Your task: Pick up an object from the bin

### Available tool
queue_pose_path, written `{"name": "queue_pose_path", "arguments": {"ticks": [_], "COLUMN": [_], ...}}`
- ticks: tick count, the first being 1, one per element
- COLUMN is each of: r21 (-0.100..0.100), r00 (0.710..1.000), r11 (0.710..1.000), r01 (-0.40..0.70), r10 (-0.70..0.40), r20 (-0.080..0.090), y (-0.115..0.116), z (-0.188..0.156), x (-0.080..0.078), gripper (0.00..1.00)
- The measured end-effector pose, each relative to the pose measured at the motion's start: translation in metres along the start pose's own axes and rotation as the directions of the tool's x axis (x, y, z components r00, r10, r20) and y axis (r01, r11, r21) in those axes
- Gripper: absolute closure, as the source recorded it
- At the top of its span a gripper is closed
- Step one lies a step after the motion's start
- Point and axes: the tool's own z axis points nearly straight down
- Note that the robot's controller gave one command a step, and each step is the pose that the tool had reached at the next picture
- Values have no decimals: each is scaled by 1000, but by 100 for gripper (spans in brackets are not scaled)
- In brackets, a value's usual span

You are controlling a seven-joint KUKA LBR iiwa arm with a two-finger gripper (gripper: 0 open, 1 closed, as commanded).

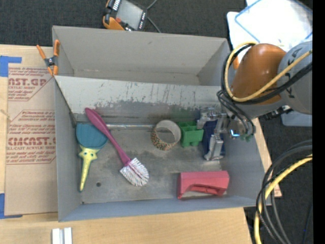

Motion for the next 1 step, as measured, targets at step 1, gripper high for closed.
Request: {"name": "queue_pose_path", "arguments": {"ticks": [1], "r21": [0], "r00": [1000], "r11": [1000], "r01": [0], "r10": [0], "r20": [0], "y": [0], "z": [0], "x": [0], "gripper": [0]}}
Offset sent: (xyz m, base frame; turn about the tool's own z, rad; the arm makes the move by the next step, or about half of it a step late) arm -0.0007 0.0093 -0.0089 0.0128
